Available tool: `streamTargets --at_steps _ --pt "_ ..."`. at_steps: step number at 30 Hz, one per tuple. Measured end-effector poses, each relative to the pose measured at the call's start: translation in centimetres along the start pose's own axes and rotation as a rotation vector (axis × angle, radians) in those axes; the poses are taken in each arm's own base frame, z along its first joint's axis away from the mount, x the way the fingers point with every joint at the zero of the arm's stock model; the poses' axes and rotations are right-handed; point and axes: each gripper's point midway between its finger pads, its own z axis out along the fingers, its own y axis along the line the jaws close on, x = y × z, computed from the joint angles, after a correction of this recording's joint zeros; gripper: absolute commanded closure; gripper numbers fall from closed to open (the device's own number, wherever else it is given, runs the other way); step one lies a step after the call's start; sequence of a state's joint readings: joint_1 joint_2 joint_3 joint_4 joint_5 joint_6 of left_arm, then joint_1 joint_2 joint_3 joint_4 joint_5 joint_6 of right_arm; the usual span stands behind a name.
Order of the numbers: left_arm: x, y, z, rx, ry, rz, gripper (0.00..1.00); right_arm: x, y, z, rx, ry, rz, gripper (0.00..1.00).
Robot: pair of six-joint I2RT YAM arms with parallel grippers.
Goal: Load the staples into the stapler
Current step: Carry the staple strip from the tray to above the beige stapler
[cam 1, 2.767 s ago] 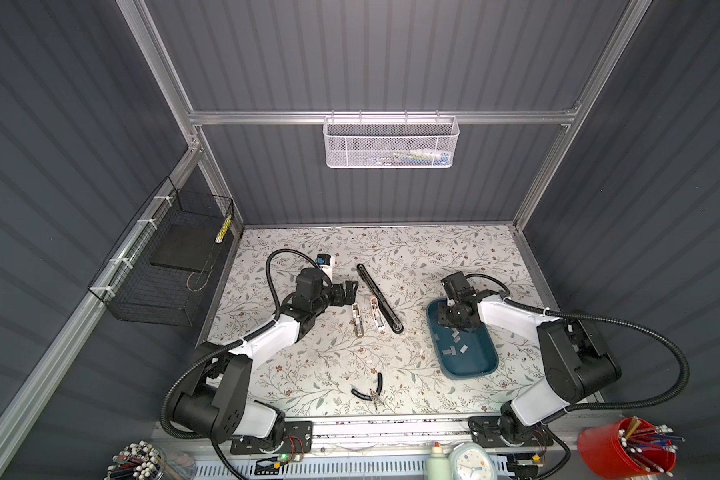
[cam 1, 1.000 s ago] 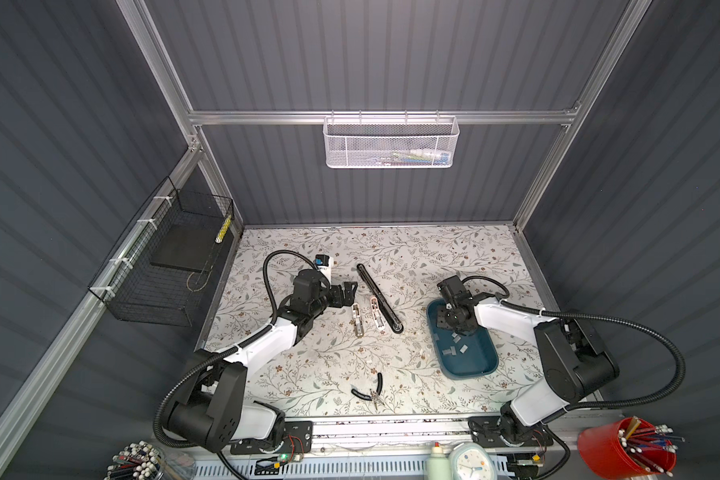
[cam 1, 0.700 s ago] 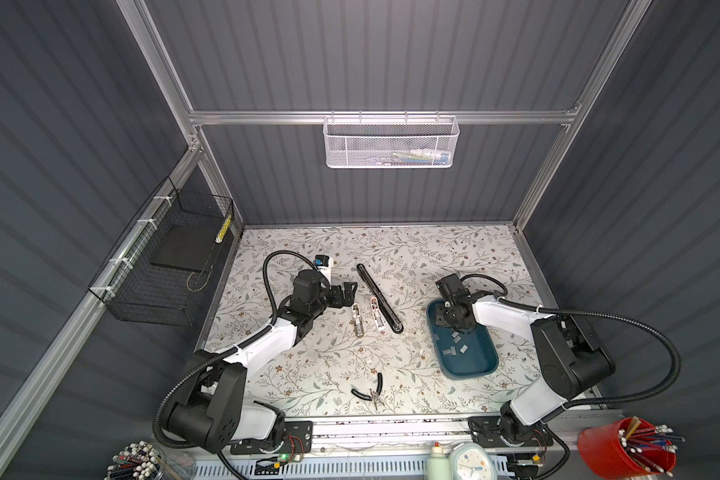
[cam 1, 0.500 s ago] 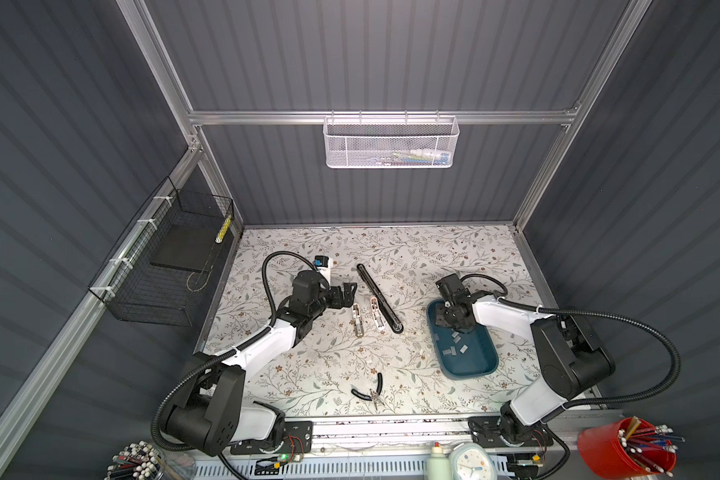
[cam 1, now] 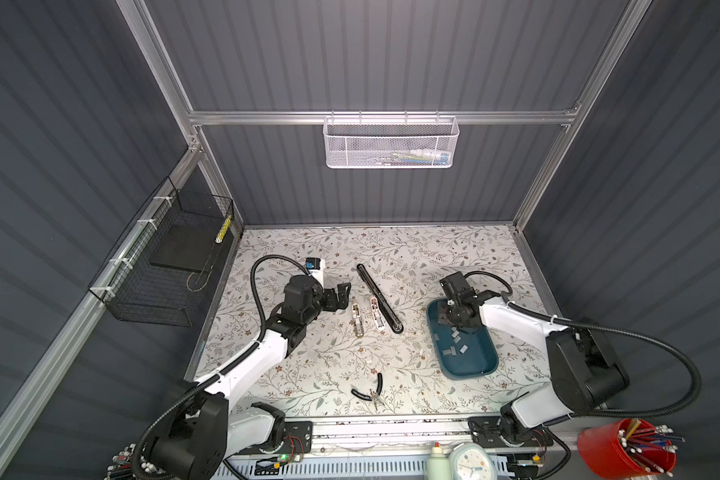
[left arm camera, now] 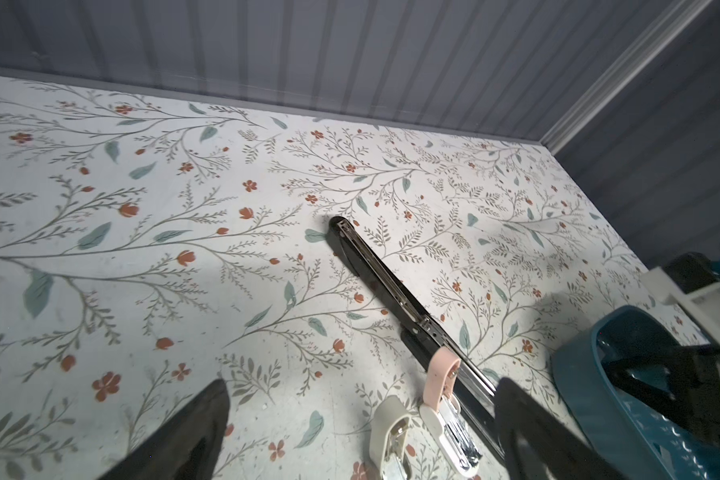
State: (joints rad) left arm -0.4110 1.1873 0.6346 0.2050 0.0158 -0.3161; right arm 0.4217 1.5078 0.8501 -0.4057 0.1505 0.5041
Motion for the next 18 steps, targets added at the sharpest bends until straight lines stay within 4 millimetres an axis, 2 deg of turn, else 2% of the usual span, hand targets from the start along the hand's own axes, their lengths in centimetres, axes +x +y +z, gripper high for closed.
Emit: streamTargets --at_steps 4,8,12,18 --pt "0.1 1.2 -2.0 -0.057 -0.05 -0.036 0.01 -1.7 0.3 -3.3 -0.045 -0.095 -0.005 0.89" --pt "0.3 2.3 -3.1 -0.111 -0.074 -0.079 0.01 -1.9 1.4 -5.4 -0.087 -0.141 -0.05 0.9" --pt "1.0 3.3 -3.9 -0.155 -0.095 -0.132 0.01 -1.0 4.4 -7.8 -0.152 -0.188 -0.16 0.9" --pt "3.6 5.1 -4.9 -0.223 -0.084 -0.139 0.01 0.3 10.5 -11.7 -0.282 -0.257 -0.316 0.9"
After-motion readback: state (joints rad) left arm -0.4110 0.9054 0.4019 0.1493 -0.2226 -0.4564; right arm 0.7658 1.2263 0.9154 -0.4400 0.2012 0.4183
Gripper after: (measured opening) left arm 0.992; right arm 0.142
